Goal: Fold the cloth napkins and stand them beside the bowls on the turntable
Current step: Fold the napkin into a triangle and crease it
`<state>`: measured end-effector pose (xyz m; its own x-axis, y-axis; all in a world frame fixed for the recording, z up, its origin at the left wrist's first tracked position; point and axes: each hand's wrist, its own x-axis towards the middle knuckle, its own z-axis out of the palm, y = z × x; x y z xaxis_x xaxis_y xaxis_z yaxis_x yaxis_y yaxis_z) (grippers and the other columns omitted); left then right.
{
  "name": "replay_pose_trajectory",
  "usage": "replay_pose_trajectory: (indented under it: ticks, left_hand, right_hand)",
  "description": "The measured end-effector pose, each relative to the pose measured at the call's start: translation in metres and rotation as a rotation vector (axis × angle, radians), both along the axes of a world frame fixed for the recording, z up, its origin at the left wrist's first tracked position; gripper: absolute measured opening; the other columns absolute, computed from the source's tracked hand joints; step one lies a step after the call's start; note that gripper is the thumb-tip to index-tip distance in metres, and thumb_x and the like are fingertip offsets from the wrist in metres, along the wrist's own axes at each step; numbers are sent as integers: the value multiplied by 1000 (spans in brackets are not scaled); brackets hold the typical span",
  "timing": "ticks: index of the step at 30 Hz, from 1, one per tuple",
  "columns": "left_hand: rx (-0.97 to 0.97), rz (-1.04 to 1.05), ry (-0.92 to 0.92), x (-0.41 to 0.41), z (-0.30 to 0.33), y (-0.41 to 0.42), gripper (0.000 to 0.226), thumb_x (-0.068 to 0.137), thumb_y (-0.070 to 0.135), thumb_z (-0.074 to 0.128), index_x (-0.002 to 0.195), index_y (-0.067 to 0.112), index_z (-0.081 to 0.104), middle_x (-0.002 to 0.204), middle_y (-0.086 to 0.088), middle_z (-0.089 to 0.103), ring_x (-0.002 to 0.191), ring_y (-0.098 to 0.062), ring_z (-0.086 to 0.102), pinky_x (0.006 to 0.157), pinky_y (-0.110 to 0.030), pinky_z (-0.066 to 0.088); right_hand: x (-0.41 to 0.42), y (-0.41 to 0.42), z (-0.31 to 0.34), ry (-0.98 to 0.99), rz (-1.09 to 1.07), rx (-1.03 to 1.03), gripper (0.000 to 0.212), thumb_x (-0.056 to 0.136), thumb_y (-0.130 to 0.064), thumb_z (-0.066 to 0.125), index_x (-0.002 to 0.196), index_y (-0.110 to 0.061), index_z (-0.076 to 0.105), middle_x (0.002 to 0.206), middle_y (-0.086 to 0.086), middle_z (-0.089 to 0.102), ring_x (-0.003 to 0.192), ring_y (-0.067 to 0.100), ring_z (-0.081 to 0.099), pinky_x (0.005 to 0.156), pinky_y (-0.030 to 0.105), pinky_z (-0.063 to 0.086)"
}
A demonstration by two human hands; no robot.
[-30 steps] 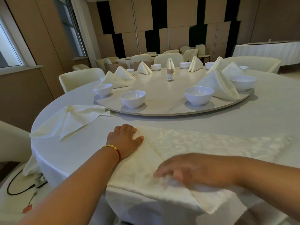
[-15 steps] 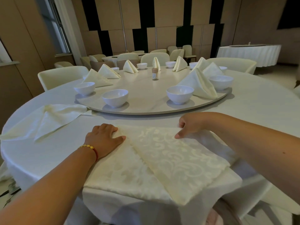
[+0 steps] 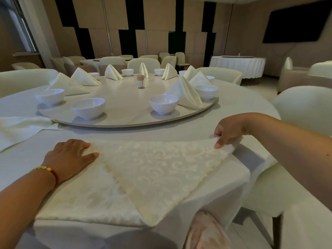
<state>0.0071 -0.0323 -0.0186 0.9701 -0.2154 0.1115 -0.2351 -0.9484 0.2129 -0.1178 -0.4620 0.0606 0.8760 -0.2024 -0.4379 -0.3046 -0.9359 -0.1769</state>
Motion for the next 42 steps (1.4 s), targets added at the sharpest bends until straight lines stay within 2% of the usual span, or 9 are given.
replay_pose_trajectory:
  ticks: [5, 8, 10, 13, 17, 22, 27, 30, 42]
  left_hand:
    - [6, 0, -1, 0, 1, 0, 60, 87, 62, 47, 137, 29, 45, 148, 0, 37, 137, -27, 28, 109, -44, 28]
    - [6, 1, -3, -1, 2, 0, 59, 87, 62, 47, 137, 29, 45, 148, 1, 37, 137, -26, 29, 109, -43, 29]
    - [-1, 5, -8, -2, 2, 0, 59, 87, 61, 47, 137, 29, 45, 148, 1, 37, 136, -26, 28, 109, -43, 29]
    - [-6, 10, -6, -3, 2, -1, 59, 88, 61, 47, 137, 29, 45, 148, 3, 37, 137, -25, 27, 109, -42, 28]
    - [-22, 9, 3, -3, 2, -1, 58, 88, 62, 47, 137, 30, 44, 147, 5, 36, 137, -22, 26, 108, -40, 28]
    - [-25, 1, -4, -3, 1, 0, 58, 88, 62, 47, 136, 31, 44, 146, 6, 37, 136, -21, 27, 108, -39, 28]
    - [-23, -4, 1, -2, 0, 1, 57, 88, 61, 46, 137, 31, 42, 145, 7, 36, 136, -19, 26, 107, -37, 28]
    - [-29, -10, -3, 0, -1, 2, 54, 90, 58, 43, 136, 31, 42, 145, 8, 36, 135, -19, 26, 107, -36, 28]
    - [-64, -37, -23, 0, 0, 4, 41, 97, 40, 38, 135, 27, 46, 143, 4, 40, 133, -21, 30, 106, -39, 29]
  right_hand:
    - [-6, -24, 5, -14, -122, 275, 22, 83, -6, 72, 101, -13, 62, 98, 11, 67, 80, 25, 68, 83, 36, 55]
    - [-4, -20, 12, -113, -147, 491, 22, 86, 0, 65, 103, -13, 66, 93, 13, 66, 82, 26, 61, 73, 32, 56]
    - [0, -8, 16, -219, -202, 741, 14, 88, 0, 61, 90, -7, 72, 89, 16, 65, 79, 26, 60, 62, 26, 56]
    - [17, 19, 20, -287, -287, 1147, 40, 98, -20, 46, 78, -1, 76, 83, 16, 68, 70, 23, 67, 64, 31, 59]
    - [43, 72, 28, -203, -279, 1446, 47, 77, -17, 38, 93, 12, 71, 101, 25, 70, 89, 34, 71, 71, 40, 60]
    - [79, 145, 14, -267, -97, 1173, 17, 89, -2, 52, 101, 2, 63, 97, 18, 73, 91, 28, 70, 91, 38, 55]
    - [110, 208, -7, -349, 44, 691, 10, 89, -12, 66, 81, -9, 60, 64, 6, 66, 53, 14, 57, 51, 19, 43]
    - [129, 235, -16, -355, 107, 449, 24, 88, -15, 66, 67, -13, 54, 62, 5, 55, 54, 17, 44, 52, 22, 34]
    - [160, 275, -39, -264, 41, 301, 21, 84, -15, 68, 66, -10, 58, 61, 7, 60, 46, 22, 50, 60, 27, 46]
